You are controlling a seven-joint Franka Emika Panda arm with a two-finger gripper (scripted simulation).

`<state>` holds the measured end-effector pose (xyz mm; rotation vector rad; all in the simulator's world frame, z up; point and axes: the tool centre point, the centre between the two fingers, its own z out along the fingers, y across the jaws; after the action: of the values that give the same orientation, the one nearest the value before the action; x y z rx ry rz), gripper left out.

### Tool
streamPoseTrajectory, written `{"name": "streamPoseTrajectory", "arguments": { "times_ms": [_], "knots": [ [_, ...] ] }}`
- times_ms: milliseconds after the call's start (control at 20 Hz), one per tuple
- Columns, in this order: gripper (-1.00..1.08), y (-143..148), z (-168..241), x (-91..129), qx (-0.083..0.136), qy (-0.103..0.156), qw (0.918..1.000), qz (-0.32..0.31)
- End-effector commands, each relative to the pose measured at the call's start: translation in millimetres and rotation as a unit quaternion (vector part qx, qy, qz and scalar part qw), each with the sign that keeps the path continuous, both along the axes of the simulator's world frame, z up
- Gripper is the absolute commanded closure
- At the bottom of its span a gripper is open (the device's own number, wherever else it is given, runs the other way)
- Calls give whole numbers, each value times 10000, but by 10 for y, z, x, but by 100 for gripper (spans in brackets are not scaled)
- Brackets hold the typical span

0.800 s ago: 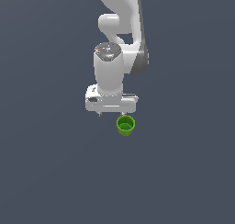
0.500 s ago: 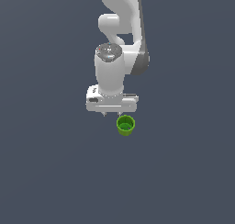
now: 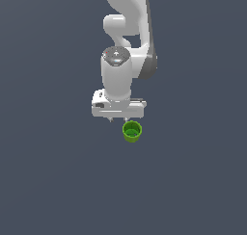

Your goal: Pick up the object and move it to a goal position.

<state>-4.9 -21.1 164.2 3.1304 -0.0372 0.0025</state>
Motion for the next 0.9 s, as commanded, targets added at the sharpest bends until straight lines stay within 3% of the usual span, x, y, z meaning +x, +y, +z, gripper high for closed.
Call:
{"name": "streamPoseTrajectory", "arguments": {
  "times_ms": [0, 450, 850],
  "knots": [
    [-20, 14, -13, -8, 14, -4, 9999, -106],
    [-20, 110, -105, -67, 114, -27, 9960, -886],
    [-20, 230, -230, -156, 242, -38, 9798, -1983]
  ]
}}
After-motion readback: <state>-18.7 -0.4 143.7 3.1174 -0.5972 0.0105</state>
